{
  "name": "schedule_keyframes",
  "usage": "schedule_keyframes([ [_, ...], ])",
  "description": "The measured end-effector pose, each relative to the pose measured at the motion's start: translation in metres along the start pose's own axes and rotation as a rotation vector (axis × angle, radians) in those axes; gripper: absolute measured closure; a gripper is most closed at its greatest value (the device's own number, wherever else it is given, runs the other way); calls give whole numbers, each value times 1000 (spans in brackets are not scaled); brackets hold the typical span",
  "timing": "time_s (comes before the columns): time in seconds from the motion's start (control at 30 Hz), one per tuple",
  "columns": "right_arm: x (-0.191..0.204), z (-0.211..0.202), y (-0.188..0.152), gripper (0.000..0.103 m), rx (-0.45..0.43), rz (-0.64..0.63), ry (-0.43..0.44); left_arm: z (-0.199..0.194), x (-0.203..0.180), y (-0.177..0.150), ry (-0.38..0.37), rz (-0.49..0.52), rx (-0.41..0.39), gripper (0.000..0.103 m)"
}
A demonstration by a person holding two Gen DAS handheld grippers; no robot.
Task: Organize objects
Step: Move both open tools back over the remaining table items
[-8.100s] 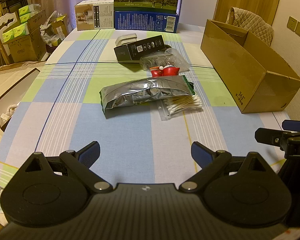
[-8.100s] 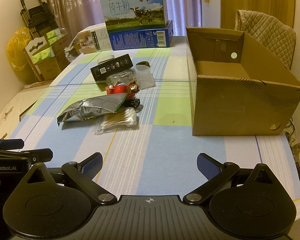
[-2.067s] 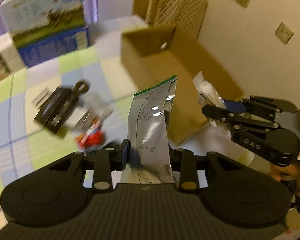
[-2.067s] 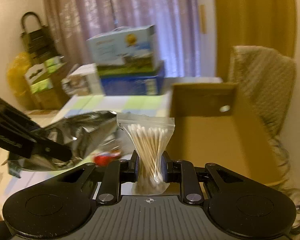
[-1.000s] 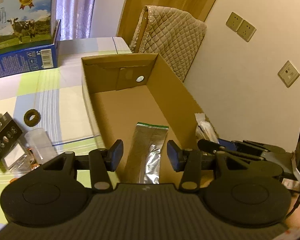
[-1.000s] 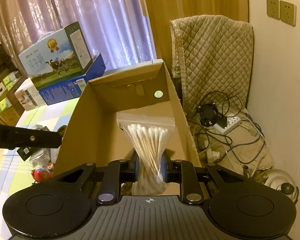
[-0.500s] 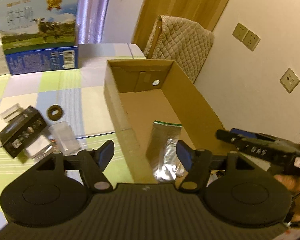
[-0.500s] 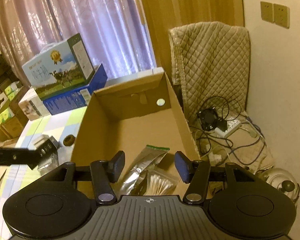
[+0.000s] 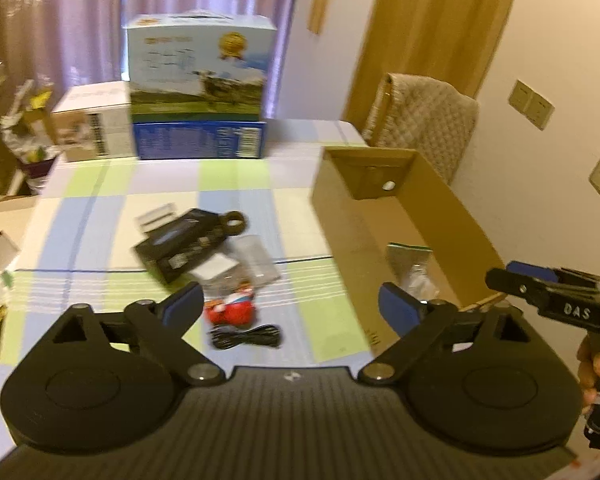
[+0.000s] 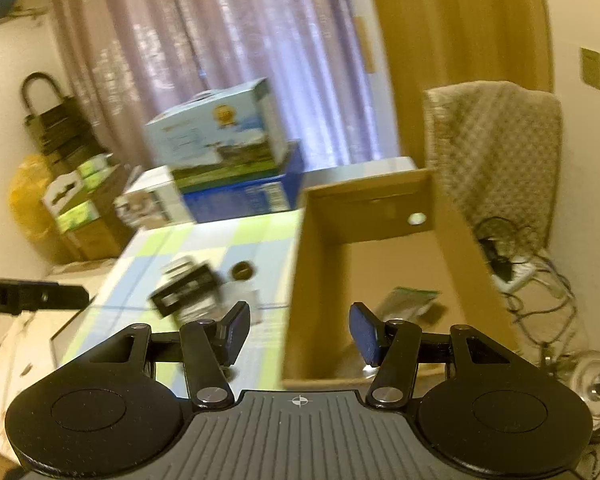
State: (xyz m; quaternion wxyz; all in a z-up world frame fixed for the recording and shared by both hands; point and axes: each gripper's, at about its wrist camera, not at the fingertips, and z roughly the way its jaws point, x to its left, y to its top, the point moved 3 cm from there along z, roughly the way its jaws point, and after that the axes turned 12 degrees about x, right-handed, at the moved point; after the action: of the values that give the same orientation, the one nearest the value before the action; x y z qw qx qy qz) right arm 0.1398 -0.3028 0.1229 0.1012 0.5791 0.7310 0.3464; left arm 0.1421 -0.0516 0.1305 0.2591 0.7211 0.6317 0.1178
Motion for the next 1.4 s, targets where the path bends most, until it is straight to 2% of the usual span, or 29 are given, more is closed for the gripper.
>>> schedule_keyframes([
  [0.1, 19, 1, -8, 50, 0, -39, 25, -14, 16, -14, 34, -19, -23, 1],
  [0.27, 43, 11, -18, 44, 1, -87, 41, -28, 41, -36, 86, -31, -27, 1],
  [0.4, 59, 21, -26, 38, 4, -104, 55, -36, 57, -49, 101, -27, -43, 1],
  [0.67, 89, 44, -42, 37, 39, -203, 63, -27, 79, -61, 123, 4, -63, 1],
  [0.93, 95, 80, -64, 37, 67, -285, 72, 18, 85, -66, 149, 92, -40, 1],
  [1.23, 99, 139, -71, 37, 89, -428, 61, 93, 89, -63, 118, 195, -3, 1],
  [1.4, 98, 176, -70, 37, 116, -466, 41, 117, 97, -58, 110, 199, -41, 1],
])
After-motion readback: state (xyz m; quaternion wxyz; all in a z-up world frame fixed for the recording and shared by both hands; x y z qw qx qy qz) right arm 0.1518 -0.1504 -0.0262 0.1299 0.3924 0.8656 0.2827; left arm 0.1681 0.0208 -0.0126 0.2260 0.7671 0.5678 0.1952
